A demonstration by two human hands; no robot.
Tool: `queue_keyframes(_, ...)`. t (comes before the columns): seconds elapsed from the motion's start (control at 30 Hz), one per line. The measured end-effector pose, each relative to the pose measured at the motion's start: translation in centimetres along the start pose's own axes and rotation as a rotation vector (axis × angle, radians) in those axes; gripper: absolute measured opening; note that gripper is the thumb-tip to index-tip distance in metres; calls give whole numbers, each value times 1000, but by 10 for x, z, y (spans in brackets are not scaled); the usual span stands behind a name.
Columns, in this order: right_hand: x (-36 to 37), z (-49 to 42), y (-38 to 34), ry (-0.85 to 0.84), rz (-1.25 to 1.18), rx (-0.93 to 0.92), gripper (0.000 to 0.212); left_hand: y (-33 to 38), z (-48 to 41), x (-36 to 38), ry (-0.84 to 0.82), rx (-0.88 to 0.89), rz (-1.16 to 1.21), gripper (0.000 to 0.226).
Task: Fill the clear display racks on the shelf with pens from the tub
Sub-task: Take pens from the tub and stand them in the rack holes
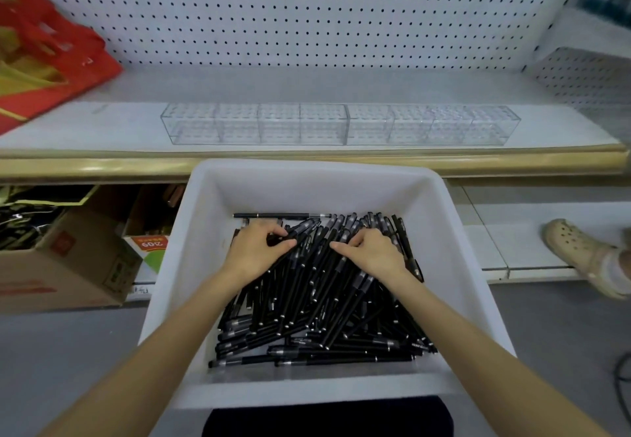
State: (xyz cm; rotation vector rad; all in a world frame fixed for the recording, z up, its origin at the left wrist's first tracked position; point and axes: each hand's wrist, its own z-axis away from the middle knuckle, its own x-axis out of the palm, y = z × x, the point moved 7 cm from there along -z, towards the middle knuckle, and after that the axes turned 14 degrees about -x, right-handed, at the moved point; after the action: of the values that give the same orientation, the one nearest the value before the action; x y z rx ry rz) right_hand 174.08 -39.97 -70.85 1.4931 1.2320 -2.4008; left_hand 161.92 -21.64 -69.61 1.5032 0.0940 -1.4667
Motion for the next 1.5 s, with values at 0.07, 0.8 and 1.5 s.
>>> queue_keyframes(0.07, 2, 3, 1, 23, 38, 34, 48, 1, 3, 2, 8, 12, 16, 27)
queue_keyframes(0.8, 12, 4, -13, -31, -452, 21, 19, -36, 42, 12, -53, -180, 192, 16)
queue_keyframes(1.5, -55, -24, -153, -234, -849, -403, 23, -15, 33, -105, -213, -169, 1239, 20)
